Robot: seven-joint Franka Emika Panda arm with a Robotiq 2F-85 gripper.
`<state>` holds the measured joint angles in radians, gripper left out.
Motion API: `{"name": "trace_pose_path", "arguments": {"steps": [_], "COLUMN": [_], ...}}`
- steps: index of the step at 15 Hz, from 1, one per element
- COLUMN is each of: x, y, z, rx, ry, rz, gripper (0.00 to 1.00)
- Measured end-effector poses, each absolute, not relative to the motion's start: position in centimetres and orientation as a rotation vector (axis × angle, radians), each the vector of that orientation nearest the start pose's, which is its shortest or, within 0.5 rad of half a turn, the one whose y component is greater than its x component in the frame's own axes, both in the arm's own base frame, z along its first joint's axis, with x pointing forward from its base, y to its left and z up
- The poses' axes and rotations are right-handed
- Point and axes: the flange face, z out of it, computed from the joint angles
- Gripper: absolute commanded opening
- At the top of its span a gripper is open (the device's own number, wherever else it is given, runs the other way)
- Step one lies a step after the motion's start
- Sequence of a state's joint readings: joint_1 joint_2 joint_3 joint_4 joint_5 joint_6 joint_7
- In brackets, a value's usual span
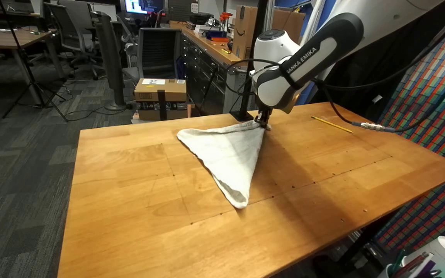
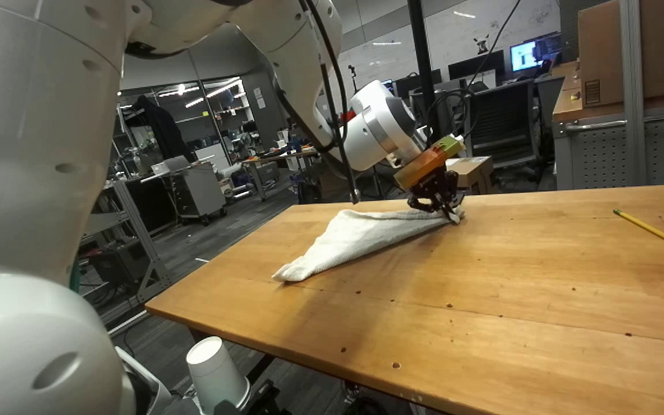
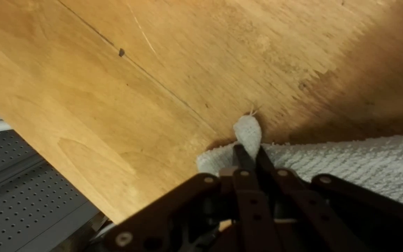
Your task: Fold the cloth
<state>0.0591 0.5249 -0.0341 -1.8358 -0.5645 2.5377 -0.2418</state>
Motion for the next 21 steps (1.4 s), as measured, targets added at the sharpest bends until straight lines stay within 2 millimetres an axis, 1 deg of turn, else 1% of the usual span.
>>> {"name": "trace_pose_path", "arguments": {"steps": [1, 2, 5, 7, 9, 12, 15, 21], "x": [66.3, 66.3, 66.2, 65.8, 65.2, 64.3, 63.1, 59.7], "y": [2.5, 2.5, 3.1, 3.8, 4.6, 5.7, 7.2, 10.4], "z": [26.3, 26.7, 29.1, 31.0, 32.7, 34.4, 35.2, 35.7], "rx": [-3.304, -3.308, -3.324, -3.338, -3.358, -3.398, -3.438, -3.458], "ry": [-1.235, -1.240, -1.265, -1.279, -1.297, -1.323, -1.331, -1.327], "rz": [-0.234, -0.246, -0.305, -0.347, -0.369, -0.373, -0.343, -0.252], "gripper": [0.09, 0.08, 0.07, 0.09, 0.08, 0.08, 0.07, 0.07]}}
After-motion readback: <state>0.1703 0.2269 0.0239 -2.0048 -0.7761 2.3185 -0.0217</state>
